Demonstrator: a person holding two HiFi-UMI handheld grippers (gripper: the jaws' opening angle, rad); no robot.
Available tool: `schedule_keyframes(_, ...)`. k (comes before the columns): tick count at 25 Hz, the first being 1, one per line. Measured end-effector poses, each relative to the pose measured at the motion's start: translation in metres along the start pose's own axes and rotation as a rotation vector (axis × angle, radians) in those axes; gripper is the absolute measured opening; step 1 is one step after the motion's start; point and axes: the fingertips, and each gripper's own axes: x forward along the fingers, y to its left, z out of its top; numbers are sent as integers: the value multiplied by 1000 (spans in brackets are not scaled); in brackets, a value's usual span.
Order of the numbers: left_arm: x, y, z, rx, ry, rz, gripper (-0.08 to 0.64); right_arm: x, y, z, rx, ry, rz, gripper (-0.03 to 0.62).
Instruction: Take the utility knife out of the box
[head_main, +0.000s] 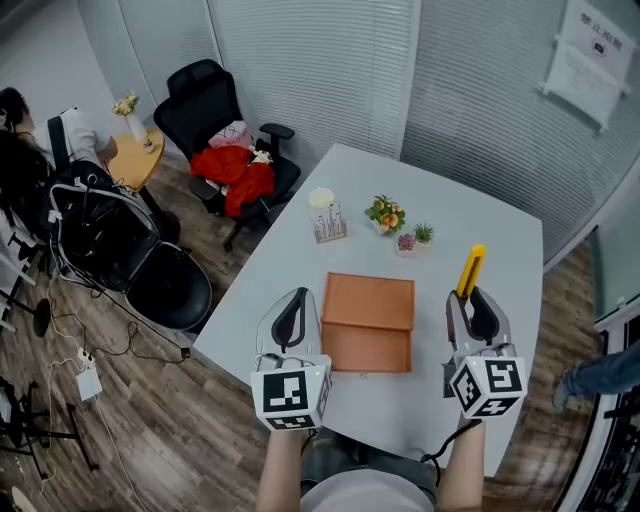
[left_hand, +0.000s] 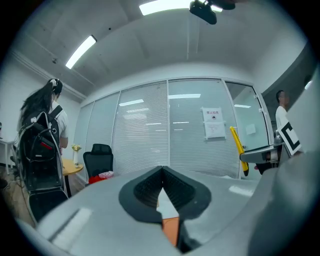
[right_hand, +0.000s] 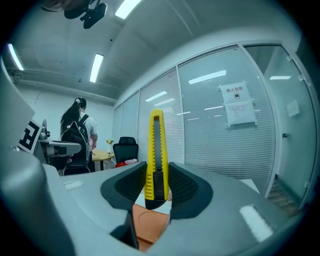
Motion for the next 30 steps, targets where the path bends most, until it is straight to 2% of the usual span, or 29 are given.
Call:
schedule_keyframes(10, -6, 1, 14, 22, -28, -9, 0, -9, -1, 4, 15, -22, -31, 169)
schedule_keyframes(30, -1, -3, 10, 33, -29, -20, 0, -11, -8, -3, 22, -20, -51, 169)
